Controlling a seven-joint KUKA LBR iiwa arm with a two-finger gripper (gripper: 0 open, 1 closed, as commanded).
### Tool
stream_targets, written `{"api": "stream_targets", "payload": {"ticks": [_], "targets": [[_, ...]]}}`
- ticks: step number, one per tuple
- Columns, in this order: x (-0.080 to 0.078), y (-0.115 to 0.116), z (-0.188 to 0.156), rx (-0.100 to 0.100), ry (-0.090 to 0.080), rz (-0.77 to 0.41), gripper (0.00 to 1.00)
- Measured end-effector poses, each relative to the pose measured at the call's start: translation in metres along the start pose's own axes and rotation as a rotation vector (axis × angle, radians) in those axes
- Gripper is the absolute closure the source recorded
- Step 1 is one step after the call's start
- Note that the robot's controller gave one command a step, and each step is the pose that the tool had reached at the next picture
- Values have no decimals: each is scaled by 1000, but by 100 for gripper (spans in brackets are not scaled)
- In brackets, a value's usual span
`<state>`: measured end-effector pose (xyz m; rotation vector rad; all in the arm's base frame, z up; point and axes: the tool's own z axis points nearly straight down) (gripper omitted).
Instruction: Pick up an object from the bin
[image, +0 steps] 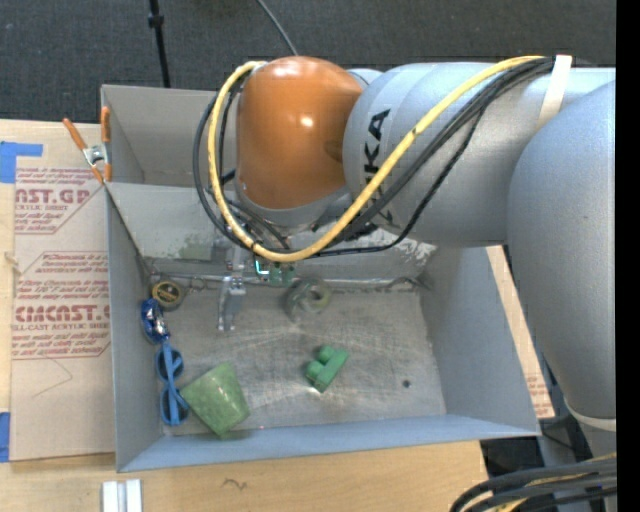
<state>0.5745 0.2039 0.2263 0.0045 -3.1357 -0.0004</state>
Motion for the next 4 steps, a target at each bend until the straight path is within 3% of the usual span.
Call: {"api": "stream_targets", "payload": {"ticks": [1, 2, 3, 4], "targets": [[11, 4, 138, 2, 0, -144, 0], [67, 8, 151, -2, -35, -558, 0], [68, -55, 128, 3, -8, -500, 0], [86, -32, 148, -1, -17, -753, 0]]}}
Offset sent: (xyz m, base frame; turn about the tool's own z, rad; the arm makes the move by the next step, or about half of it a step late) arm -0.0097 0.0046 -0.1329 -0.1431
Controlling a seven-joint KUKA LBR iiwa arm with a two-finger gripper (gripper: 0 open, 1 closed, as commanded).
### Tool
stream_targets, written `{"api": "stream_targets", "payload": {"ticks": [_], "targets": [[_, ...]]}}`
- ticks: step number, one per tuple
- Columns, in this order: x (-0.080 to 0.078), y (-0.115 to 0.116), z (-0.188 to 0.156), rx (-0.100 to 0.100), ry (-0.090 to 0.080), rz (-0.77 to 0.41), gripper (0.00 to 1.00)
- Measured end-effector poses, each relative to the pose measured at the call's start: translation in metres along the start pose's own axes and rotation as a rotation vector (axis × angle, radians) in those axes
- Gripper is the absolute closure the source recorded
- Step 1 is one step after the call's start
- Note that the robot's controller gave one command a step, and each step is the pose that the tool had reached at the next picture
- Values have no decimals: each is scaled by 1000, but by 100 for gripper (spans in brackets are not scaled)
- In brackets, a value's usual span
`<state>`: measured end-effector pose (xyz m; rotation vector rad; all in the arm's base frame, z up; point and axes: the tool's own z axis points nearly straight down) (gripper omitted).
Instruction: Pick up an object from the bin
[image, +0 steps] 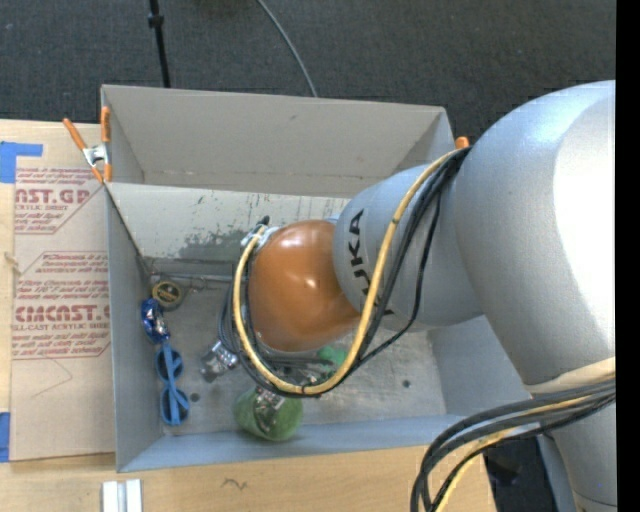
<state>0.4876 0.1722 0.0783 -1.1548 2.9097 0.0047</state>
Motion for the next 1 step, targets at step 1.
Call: {"api": "stream_targets", "payload": {"ticks": [1], "targets": [[-41, 48, -14, -4, 8, -227, 0]]}}
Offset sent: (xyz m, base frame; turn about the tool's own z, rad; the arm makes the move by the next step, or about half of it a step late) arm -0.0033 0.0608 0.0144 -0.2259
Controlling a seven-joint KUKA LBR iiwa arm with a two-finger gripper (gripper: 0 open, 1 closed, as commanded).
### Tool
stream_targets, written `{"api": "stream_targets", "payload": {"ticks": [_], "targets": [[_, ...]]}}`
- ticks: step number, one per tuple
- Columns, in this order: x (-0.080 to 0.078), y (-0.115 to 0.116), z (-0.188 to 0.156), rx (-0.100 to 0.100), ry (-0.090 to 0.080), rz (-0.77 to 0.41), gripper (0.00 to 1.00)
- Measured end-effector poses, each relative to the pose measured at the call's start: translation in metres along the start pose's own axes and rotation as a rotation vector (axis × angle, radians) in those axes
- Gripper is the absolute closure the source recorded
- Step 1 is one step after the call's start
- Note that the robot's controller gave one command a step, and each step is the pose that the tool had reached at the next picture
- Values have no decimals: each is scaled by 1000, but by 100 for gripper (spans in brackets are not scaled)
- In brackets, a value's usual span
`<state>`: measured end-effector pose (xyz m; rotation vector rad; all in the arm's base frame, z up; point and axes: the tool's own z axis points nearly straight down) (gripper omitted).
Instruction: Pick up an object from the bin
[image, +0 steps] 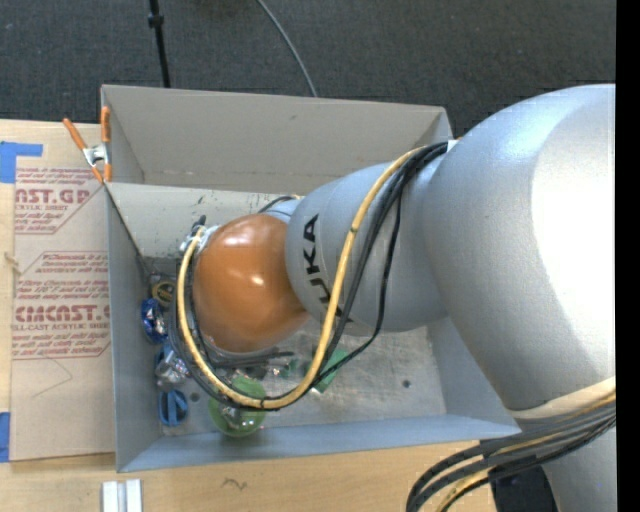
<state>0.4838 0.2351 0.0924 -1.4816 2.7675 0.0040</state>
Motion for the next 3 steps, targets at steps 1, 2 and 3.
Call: {"api": "stream_targets", "payload": {"ticks": [1, 2, 3], "targets": [[-14, 3, 18, 5, 0, -31, 0], [-17, 1, 13, 10, -10, -30, 100], [12, -54, -189, 7, -4, -337, 100]]}}
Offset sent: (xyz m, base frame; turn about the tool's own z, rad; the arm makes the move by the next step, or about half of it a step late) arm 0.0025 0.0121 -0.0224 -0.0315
